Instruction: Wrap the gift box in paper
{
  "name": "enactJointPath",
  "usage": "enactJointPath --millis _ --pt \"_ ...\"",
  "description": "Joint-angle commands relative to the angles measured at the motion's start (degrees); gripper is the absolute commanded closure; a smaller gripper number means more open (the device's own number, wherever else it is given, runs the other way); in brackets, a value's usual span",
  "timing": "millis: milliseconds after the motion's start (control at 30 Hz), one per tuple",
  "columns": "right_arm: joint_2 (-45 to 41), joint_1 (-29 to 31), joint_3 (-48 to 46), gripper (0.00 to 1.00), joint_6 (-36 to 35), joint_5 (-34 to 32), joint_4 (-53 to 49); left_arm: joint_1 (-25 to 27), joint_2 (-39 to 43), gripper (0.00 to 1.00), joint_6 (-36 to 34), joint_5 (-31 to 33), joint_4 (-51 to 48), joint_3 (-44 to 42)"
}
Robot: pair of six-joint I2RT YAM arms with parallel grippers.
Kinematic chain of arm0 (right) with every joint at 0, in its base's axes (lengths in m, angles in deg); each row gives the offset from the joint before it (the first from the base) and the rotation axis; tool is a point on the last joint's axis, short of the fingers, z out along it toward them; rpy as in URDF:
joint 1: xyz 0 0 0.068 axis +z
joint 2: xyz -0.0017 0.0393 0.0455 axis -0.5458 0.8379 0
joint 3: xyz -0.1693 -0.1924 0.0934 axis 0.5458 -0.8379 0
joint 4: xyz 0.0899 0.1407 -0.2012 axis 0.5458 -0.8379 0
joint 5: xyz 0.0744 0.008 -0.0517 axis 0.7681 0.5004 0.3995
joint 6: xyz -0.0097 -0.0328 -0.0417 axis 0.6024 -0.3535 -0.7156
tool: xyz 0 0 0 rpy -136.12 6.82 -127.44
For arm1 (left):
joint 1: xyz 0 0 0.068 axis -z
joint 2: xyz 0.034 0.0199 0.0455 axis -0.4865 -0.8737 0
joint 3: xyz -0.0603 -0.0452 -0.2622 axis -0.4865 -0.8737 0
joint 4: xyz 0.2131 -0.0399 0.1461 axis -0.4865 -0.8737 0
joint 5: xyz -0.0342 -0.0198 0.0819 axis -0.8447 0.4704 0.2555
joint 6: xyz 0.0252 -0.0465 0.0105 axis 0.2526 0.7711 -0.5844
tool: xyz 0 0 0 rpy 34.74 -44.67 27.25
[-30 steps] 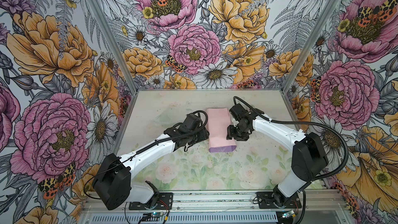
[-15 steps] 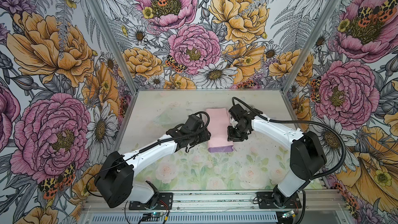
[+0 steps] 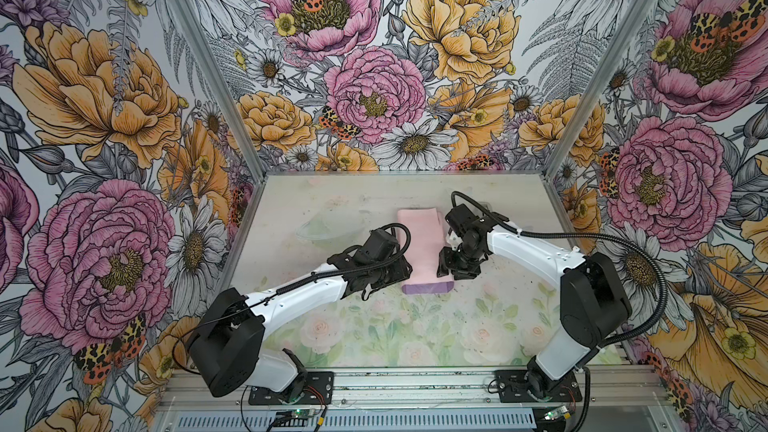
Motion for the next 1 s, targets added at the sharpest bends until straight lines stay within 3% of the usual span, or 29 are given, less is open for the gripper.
enactJointPath --millis 0,233,467,733,967 --pt "-0.3 -0.3 -0.3 0.51 -0.8 1.2 0.6 0.7 -0.8 0.46 1.6 -0.5 1.2 -1.0" --pt "-0.2 -0.4 -0.2 0.72 -1.0 2.3 1.4 1.5 -1.5 0.47 1.9 -0.4 2.1 -1.2" --pt "-0.6 -0.6 -0.5 0.84 -0.8 2.3 1.5 1.6 -2.1 0.53 1.6 -0.3 2.4 -1.0" --pt "-1.0 -0.5 -0.4 0.90 -0.5 1.9 1.4 1.5 -2.8 0.47 0.4 2.0 -0.7 -0.1" --pt "-0.9 -0.6 -0.5 0.90 -0.4 2.5 2.1 1.5 -7.0 0.47 -2.1 1.6 -0.1 2.5"
